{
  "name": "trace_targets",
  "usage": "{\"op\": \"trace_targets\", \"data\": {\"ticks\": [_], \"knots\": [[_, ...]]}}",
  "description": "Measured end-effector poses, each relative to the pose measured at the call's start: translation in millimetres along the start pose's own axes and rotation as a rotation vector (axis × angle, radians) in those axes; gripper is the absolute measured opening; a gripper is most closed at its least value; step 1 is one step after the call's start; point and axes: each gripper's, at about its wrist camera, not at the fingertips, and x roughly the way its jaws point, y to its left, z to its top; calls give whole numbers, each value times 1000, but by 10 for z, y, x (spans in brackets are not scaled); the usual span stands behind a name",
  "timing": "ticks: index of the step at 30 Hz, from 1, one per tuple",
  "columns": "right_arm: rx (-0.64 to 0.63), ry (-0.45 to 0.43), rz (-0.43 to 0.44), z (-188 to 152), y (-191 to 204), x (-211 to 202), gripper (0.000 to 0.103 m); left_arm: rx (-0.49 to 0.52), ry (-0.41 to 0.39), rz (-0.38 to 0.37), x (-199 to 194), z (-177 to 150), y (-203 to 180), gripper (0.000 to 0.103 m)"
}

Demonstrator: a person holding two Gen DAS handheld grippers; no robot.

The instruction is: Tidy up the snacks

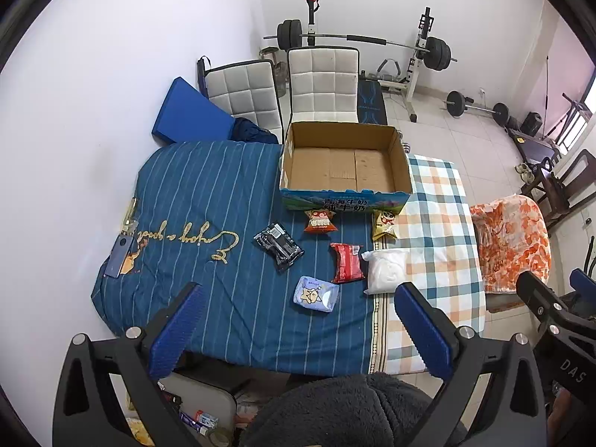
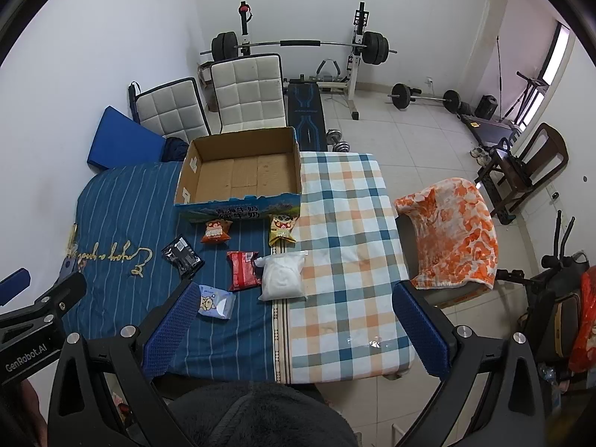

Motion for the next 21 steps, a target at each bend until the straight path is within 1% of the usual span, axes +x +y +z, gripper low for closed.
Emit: {"op": "trace_targets", "data": {"ticks": [16,21], "knots": [[26,-16,-8,-62,-105,-55,103,0,-13,1,-50,22,-28,103],[16,-18,-8,-50,-61,-35,103,0,-16,-4,-47,21,-28,103]]}}
